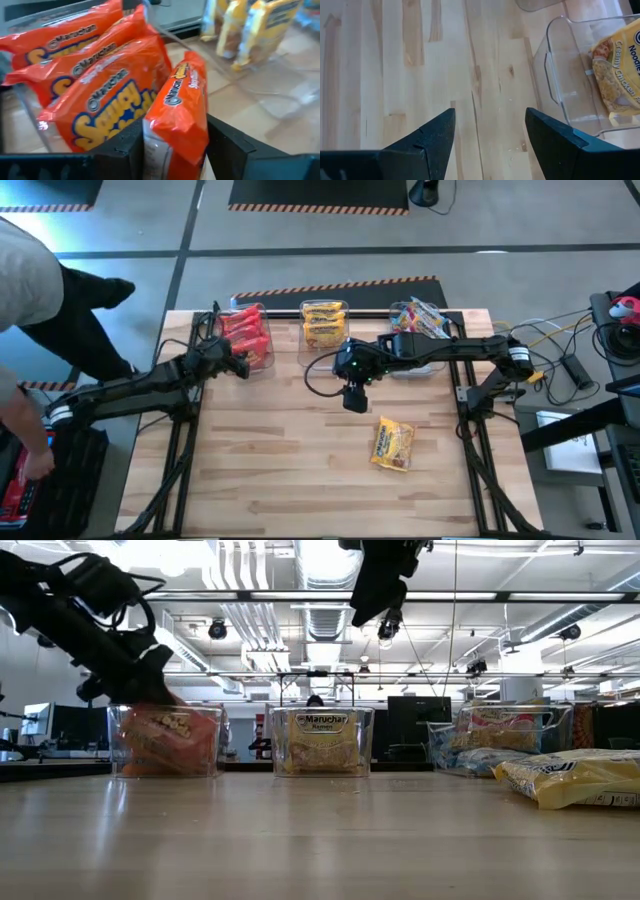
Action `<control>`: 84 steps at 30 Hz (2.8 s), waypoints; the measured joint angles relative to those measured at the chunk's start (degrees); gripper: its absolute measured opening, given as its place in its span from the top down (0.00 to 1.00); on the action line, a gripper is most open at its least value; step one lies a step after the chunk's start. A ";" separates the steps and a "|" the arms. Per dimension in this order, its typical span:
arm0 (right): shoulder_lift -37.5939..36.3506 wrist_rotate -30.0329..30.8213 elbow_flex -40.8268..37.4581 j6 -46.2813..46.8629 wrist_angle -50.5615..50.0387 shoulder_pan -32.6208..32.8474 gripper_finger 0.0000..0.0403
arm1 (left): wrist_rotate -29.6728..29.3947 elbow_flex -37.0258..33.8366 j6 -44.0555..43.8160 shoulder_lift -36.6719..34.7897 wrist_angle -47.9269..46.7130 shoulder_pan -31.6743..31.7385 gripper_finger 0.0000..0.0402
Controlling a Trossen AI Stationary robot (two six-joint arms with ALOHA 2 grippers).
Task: Sort Maruchan noodles
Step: Put the orange noodle pack into the left transparent bin, then put the yellow noodle pack into the middle transparent bin
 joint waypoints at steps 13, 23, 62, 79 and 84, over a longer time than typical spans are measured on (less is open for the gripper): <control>0.00 -0.02 0.00 1.84 -0.81 -0.04 0.43 | -12.89 3.71 0.95 2.55 -3.32 0.01 0.43; 0.00 -0.07 -0.06 10.28 -9.38 0.34 0.43 | -6.62 12.24 1.32 4.64 -3.09 0.01 0.40; -0.02 -10.60 -28.86 -0.84 -4.78 15.39 0.43 | 15.43 15.67 -10.02 22.16 24.05 -16.31 0.40; -0.28 4.90 -33.66 -4.82 2.41 17.00 0.43 | 14.15 15.67 -10.26 22.07 24.80 -16.29 0.40; -0.18 10.73 -33.76 -1.81 9.21 14.25 0.43 | 12.97 15.67 -10.21 22.05 24.80 -16.29 0.40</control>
